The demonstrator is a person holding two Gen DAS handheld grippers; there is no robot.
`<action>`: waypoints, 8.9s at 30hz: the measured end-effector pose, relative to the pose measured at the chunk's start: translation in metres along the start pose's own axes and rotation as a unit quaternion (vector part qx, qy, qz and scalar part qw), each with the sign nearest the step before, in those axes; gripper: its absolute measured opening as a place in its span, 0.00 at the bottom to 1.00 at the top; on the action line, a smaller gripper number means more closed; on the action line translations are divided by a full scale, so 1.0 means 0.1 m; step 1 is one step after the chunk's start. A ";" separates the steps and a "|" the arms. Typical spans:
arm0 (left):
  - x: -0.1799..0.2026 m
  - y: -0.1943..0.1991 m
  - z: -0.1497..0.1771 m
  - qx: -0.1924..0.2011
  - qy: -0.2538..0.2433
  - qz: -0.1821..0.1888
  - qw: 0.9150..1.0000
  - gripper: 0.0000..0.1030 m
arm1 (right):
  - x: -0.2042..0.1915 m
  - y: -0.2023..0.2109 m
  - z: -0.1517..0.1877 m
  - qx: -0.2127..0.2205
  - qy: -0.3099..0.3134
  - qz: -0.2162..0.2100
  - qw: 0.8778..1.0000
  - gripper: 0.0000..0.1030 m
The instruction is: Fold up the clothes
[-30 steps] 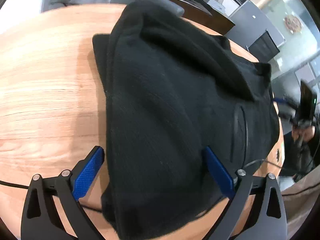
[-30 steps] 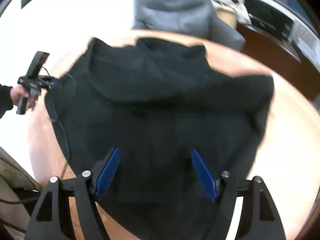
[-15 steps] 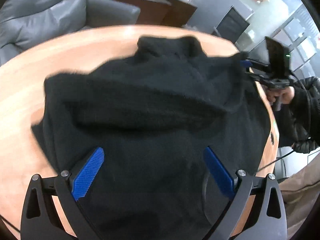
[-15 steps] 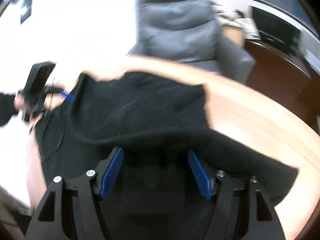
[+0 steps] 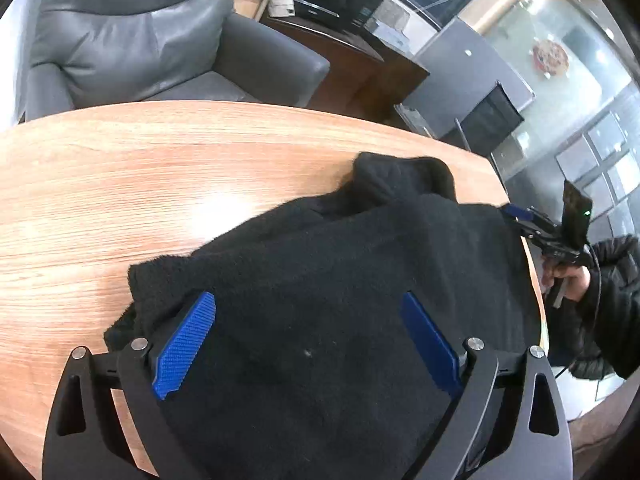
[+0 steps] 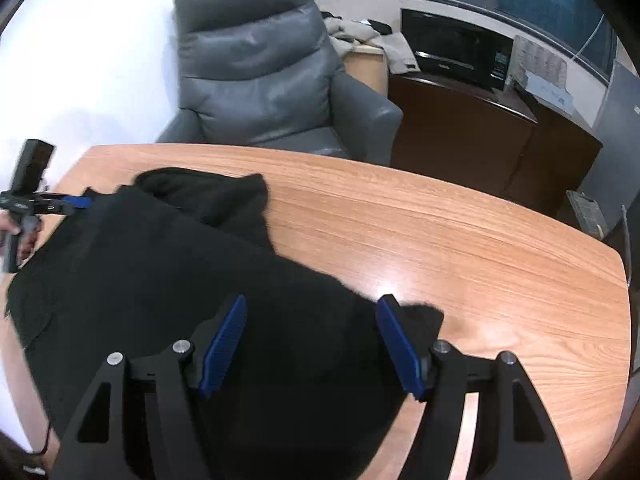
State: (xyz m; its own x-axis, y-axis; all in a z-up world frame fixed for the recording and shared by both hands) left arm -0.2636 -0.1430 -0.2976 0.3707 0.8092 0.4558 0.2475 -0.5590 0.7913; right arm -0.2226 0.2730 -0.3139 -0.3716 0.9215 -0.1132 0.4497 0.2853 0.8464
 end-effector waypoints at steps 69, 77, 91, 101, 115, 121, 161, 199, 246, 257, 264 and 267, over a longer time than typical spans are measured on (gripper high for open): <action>1.87 -0.75 0.75 -0.125 -0.417 -0.036 0.900 0.85 | -0.40 0.73 1.68 0.023 -0.208 -0.113 0.971 0.76; 1.86 -0.85 0.77 -0.100 -0.419 -0.019 0.902 0.98 | -0.59 0.55 1.48 0.010 -0.198 -0.080 0.977 0.24; 2.57 -0.94 0.80 -0.050 -0.408 -0.039 0.911 0.99 | -0.18 1.68 1.19 0.083 -0.152 0.004 0.985 0.14; 2.44 -1.12 0.83 -0.086 -0.444 -0.014 0.892 1.00 | -0.17 2.13 1.01 0.128 -0.103 -0.008 0.986 0.14; 2.53 -0.92 0.80 -0.040 -0.442 -0.021 0.896 1.00 | -1.21 1.95 0.54 0.130 -0.021 -0.113 0.985 0.14; 2.36 -0.90 0.91 -0.035 -0.415 -0.010 0.909 1.00 | -1.50 1.84 0.45 0.112 0.010 -0.146 0.983 0.14; 1.96 -0.12 1.22 0.057 -0.111 0.039 0.991 1.00 | -2.09 1.13 0.42 0.029 0.033 -0.277 0.960 0.13; 2.71 3.01 1.01 0.185 -0.137 -0.076 0.970 1.00 | -3.42 0.41 0.89 -0.027 0.340 -0.067 0.938 0.28; 2.16 0.27 0.62 0.001 -0.253 -0.032 0.967 1.00 | -3.21 0.45 0.80 -0.050 0.163 -0.289 0.942 0.48; 2.24 0.07 1.04 0.009 -0.236 -0.030 0.971 1.00 | -1.64 1.28 1.17 0.049 -0.042 -0.216 0.974 0.75; 1.98 0.22 1.15 0.023 -0.160 -0.058 0.985 1.00 | -1.15 0.91 1.11 0.000 -0.111 -0.190 0.975 0.75; 1.83 0.45 1.18 0.046 -0.066 -0.051 0.995 1.00 | -0.97 0.78 1.11 -0.025 -0.115 -0.220 0.968 0.75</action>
State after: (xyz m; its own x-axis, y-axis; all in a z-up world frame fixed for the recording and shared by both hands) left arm -0.0785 -0.0413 -0.2262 0.4518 0.8354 0.3131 0.3685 -0.4944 0.7873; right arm -0.0609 0.2351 -0.2949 -0.3250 0.7502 -0.5759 0.2476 0.6552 0.7138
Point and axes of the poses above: each gripper's, at about its wrist camera, not at the fingertips, and y roughly against the way its jaws point, x to its right, z to its underside, the point moved 2 cm from there along -y, roughly the way its jaws point, and after that the axes turned 1 degree about -z, right-handed, at the moved point
